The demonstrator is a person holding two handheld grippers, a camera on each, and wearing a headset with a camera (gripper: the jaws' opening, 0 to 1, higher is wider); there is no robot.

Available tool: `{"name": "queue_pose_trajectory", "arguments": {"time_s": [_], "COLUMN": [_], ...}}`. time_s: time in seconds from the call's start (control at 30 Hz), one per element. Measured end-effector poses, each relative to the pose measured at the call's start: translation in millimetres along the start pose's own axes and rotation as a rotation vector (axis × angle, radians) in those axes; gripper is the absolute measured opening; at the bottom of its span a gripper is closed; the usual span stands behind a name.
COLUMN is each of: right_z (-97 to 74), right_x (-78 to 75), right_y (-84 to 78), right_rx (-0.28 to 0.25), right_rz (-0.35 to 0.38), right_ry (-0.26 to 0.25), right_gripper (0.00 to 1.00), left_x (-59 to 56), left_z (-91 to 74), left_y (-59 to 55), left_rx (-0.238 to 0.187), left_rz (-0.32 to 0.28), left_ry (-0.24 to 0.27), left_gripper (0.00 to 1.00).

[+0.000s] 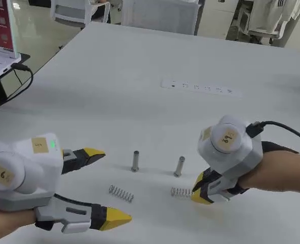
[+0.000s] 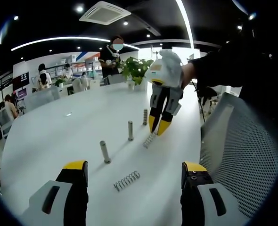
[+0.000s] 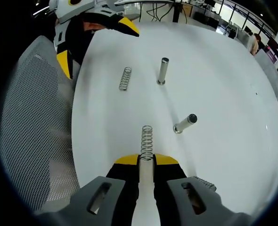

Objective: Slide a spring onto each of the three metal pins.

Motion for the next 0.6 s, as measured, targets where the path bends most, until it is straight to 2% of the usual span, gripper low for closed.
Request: {"name": "queue_pose_trajectory", "arguments": {"time_s": [0.47, 0.6], "right_z": [-18.2, -30.8], "right_x": [4.9, 10.2], "right_y": [-1.4, 6.5], "right_rx": [-0.061, -0.119], "right_rz": [0.035, 0.049], "right_ry": [-0.029, -0.011], "right_gripper": [0.08, 0.08], "left_x": [-9.4, -10.1], "left_z": [8.4, 8.7], "left_y": [12.0, 15.0], "left_rx": [-0.014, -0.026], "left_rz": [0.027, 0.037], "left_ry": [-0.056, -0.066], "left_gripper": [0.73, 0.71]}}
Point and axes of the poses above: the centre of the closed fingertips' face, and the gripper's own axes: z roughly forward along the fingers, x roughly to its left, y roughly out of its top, the point moved 5 cm from there along -z, roughly backward along the fingers, and after that the axes turned 7 degrees about x, right-handed, at the moved point
